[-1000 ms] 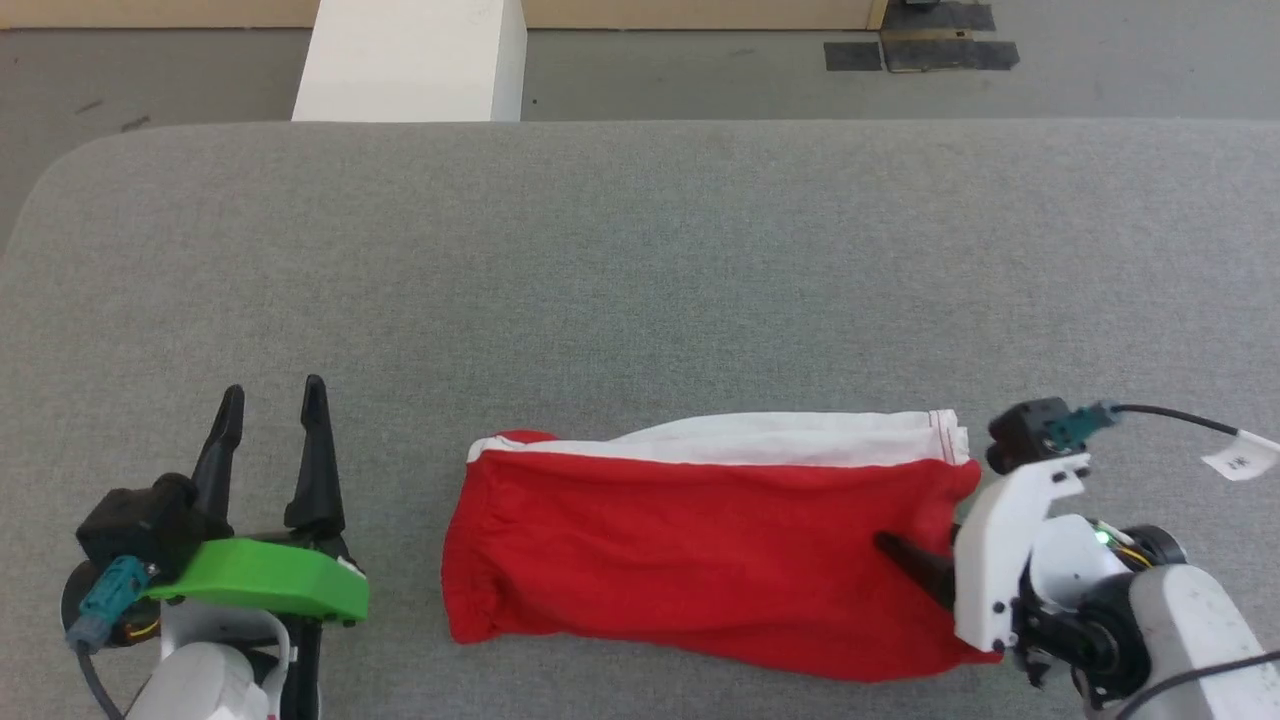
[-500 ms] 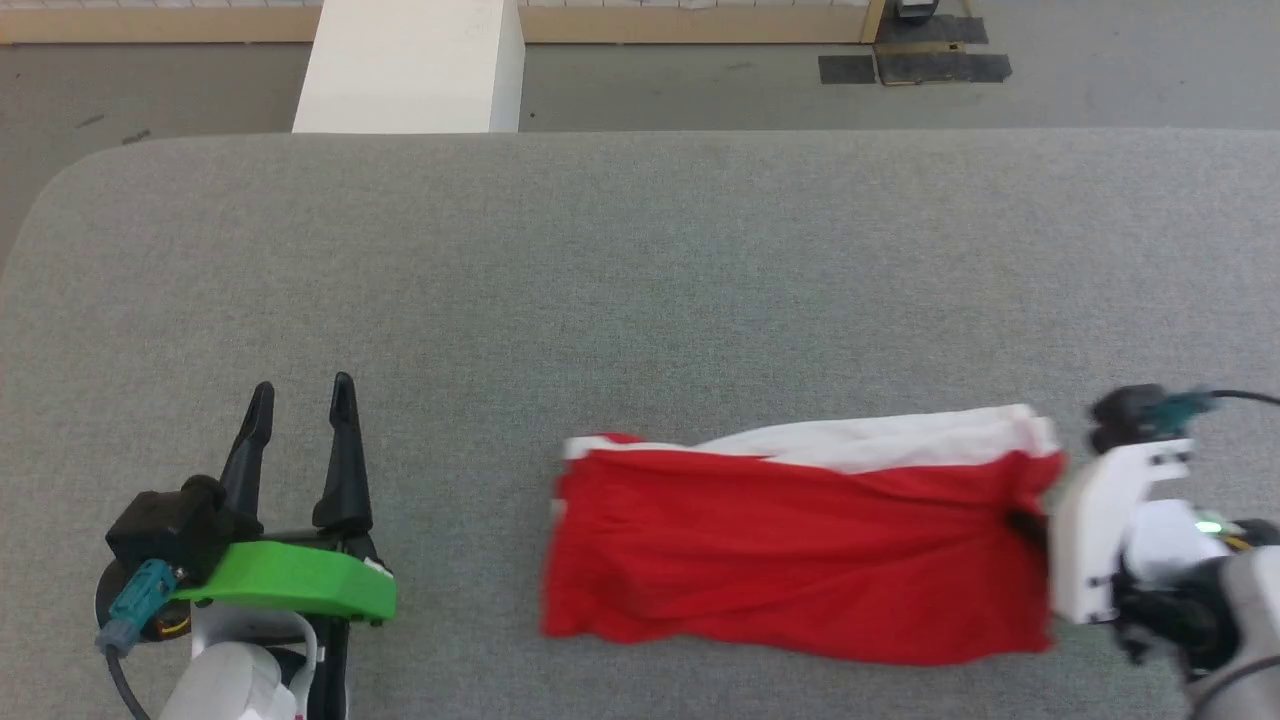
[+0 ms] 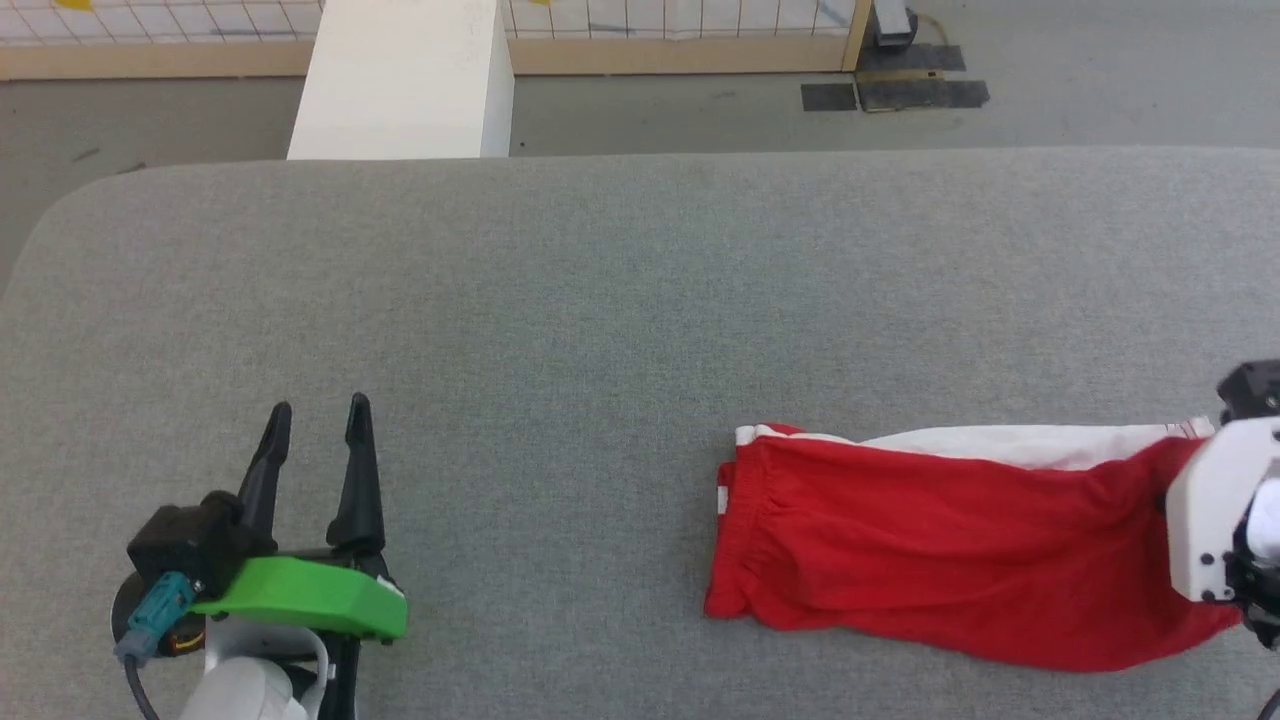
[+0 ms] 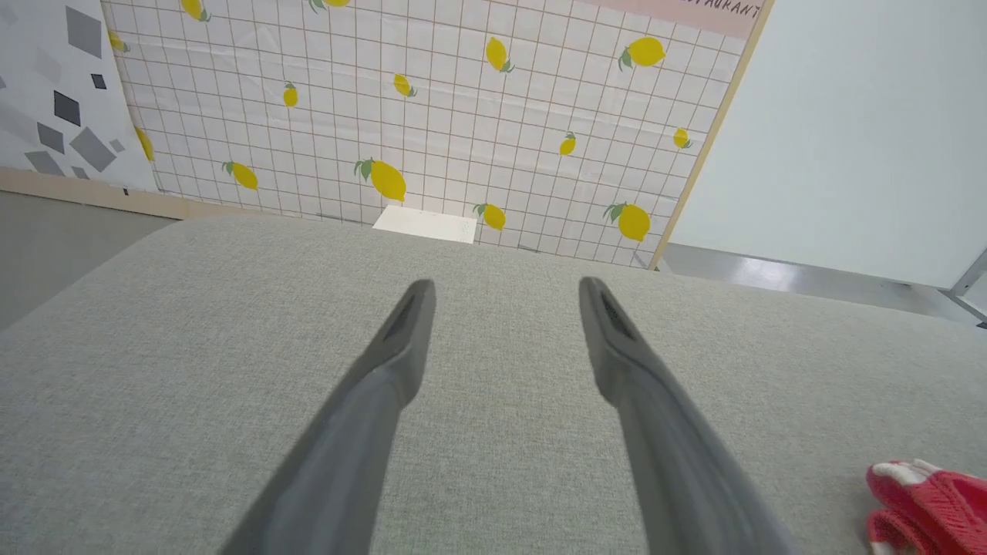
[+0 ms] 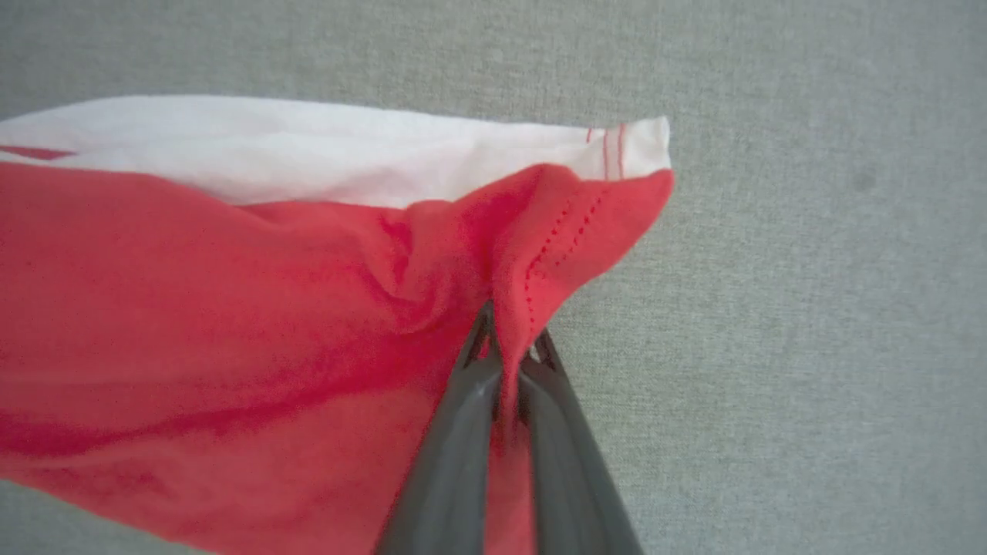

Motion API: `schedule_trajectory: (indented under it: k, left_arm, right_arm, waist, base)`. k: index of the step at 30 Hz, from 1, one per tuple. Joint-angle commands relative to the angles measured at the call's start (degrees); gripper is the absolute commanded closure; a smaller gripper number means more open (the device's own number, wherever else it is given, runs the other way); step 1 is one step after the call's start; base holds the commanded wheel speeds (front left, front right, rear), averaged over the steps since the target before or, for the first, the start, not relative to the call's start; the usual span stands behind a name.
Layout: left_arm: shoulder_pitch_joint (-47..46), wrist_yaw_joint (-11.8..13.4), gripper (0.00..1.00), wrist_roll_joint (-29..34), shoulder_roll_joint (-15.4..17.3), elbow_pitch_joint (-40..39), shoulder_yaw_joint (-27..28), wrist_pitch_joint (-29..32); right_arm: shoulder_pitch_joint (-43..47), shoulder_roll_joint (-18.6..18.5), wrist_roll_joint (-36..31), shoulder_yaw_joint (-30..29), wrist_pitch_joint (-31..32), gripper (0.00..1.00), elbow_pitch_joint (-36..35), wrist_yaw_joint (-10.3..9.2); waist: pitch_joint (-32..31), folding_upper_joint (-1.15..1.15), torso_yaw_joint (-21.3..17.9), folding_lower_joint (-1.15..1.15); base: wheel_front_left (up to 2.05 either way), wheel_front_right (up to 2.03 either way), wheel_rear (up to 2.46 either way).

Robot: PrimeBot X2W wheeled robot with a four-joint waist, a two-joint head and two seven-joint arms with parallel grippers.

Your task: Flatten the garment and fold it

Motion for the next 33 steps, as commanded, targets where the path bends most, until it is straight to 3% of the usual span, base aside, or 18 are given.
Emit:
schedule_trajectory:
  k: [1,7,8,11,22,32,33]
  left_arm:
    - [0.75,-0.05,0.0,0.52,-0.21,0.16,-0.13,-0.21]
    - [1.6,0.3,0.0,0.11,-0.31,-0.13,-0.46,0.34]
    - [1.45,0.37,0.0,-0.11,-0.55,-0.33,-0.68,0.5]
    - [1.05,0.31,0.0,-0.2,-0.77,-0.41,-1.01,0.55]
    - [0.28,-0.38,0.0,-1.01,-1.32,0.25,-1.66,0.58]
    - [-0.04,-0.5,0.0,-1.26,-1.74,0.93,-1.79,0.37]
    - [-0.06,-0.55,0.0,-1.33,-1.78,1.04,-1.82,0.36]
  right_arm:
    - [0.05,-0.48,0.09,1.08,1.17,1.0,-2.62,-0.1]
    - [2.21,-0.84,3.55,6.97,8.2,1.0,-16.26,-0.1]
    - [2.58,0.02,5.04,10.28,11.06,1.0,-21.13,-0.1]
    - [1.96,1.71,5.86,13.16,11.64,1.0,-22.78,-0.1]
    - [-2.08,12.36,5.41,19.61,5.49,1.0,-14.9,-0.1]
    - [-4.77,16.61,3.26,22.65,-1.08,1.0,-6.54,-0.1]
    - [-4.94,16.88,3.46,23.09,-1.77,0.74,-6.31,-0.1]
  waist:
    - [-0.51,0.0,-0.1,0.0]
    - [-1.29,0.0,-0.22,0.0]
    - [-1.19,0.0,-0.09,0.0]
    - [-0.89,0.0,0.29,0.0]
    - [1.01,0.0,3.55,0.0]
    - [1.85,0.0,4.83,0.0]
    - [1.85,0.0,4.74,0.0]
  base:
    - [0.0,0.0,0.0]
    - [0.0,0.0,0.0]
    - [0.0,0.0,0.0]
    - [0.0,0.0,0.0]
    - [0.0,0.0,0.0]
    - [0.0,0.0,0.0]
    - [0.0,0.0,0.0]
